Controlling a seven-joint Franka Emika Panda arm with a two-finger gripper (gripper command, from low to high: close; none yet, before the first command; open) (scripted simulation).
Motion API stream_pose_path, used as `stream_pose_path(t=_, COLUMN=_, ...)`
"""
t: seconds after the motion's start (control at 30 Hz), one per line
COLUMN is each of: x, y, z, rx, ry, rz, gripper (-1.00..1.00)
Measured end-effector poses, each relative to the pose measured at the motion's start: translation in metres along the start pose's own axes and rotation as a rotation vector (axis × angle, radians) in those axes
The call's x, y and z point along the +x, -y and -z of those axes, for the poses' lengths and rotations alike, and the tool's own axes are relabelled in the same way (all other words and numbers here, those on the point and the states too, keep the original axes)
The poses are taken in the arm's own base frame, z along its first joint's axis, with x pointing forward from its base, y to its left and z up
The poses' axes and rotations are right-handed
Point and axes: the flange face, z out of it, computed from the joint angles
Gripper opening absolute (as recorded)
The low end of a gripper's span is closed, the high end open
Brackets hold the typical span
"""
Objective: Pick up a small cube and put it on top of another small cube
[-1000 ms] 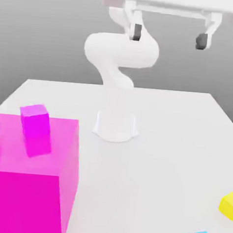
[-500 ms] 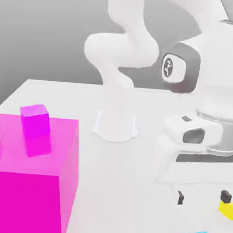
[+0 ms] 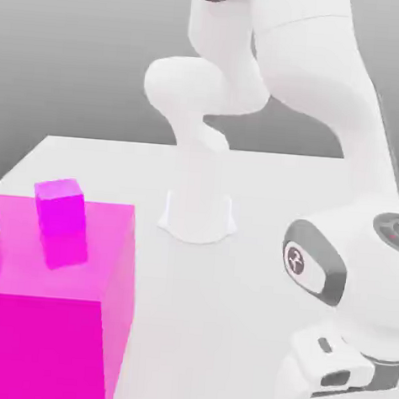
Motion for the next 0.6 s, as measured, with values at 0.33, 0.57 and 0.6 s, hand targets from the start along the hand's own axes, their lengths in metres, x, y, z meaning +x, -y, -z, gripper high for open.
stream_pose_path(t=0.33, x=-0.162, y=0.035, z=0.101, rx=0.004, ry=0.005, rz=0.363, gripper=-1.00)
stream_pose_path(t=0.57, x=-0.188, y=0.035, z=0.050, rx=0.000, ry=0.001, rz=0.423, gripper=1.00)
stream_pose_path(t=0.6, x=-0.188, y=0.035, z=0.050, rx=0.000, ry=0.001, rz=0.423, gripper=1.00)
